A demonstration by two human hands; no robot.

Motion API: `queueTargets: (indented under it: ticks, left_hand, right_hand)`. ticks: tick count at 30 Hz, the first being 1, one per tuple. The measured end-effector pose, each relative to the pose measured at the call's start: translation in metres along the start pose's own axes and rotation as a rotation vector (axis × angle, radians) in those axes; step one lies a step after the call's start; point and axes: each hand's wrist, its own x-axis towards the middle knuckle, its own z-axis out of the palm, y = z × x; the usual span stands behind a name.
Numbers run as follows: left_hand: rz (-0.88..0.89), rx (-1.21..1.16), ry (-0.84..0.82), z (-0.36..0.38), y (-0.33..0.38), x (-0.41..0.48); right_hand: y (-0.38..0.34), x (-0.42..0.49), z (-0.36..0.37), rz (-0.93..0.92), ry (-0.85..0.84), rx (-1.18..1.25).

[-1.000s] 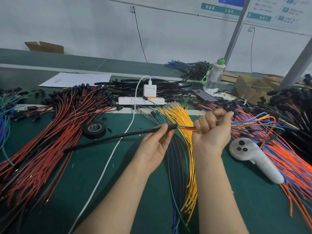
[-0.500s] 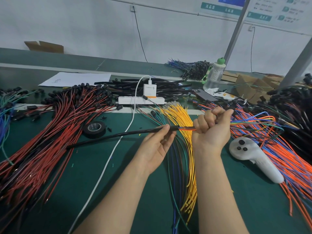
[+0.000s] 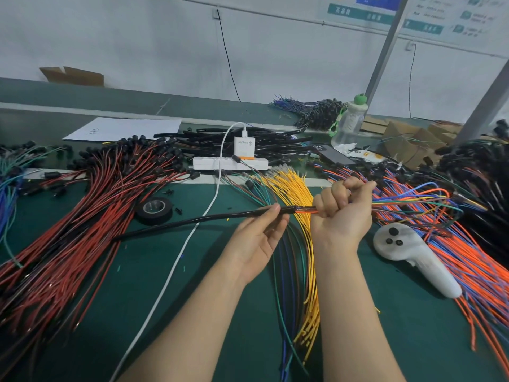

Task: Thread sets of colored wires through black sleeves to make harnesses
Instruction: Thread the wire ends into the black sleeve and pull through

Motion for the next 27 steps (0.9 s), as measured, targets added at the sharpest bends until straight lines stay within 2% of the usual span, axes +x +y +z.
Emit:
queueTargets:
  ticks: [13,21,23,25,27]
  left_hand:
    - [0.075,0.001,-0.049,0.001,-0.002,0.001]
    - [0.136,0.131,-0.088,0.006,-0.007,0.0]
    - [0.165,0.135,-0.062,0.009,-0.008,0.001]
    - [0.204,0.147,-0.054,0.012,-0.008,0.001]
    - [0.255,0.196,-0.057,0.014,-0.005,0.002]
  right_hand:
    - [0.003,0.001,-0.001,0.031,0.031,-0.002]
    - [0.009,-0.001,0.002,0.043,0.039,-0.036]
    - [0.015,-0.001,0.003,0.024,0.07,-0.165]
    - [0.028,-0.005,0.003,0.024,0.061,-0.466]
    - [0.042,-0.011,0.001,0.152,-0.02,-0.703]
